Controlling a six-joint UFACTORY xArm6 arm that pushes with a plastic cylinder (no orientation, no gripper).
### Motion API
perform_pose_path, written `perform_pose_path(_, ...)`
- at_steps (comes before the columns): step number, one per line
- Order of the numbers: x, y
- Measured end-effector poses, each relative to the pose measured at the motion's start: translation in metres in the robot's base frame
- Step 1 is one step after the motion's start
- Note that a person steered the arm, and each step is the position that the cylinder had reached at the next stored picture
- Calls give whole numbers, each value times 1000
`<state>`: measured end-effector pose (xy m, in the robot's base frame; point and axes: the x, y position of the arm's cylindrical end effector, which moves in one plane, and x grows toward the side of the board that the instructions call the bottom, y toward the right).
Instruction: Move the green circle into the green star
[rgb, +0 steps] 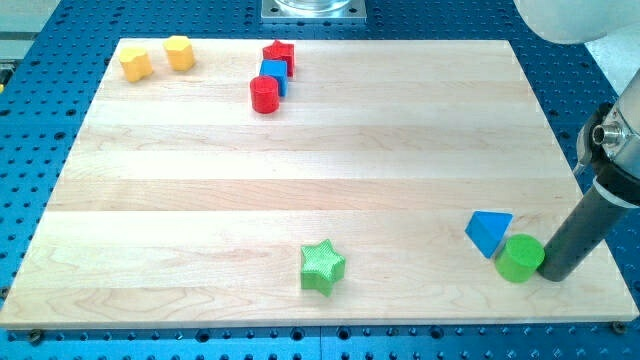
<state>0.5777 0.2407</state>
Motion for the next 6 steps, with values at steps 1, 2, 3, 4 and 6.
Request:
perform_pose_path(1,3,33)
perform_pose_path(2,-6,5)
perform_pose_path(3,-4,-32)
perform_pose_path(4,-1,-80)
perform_pose_path(6,0,-158)
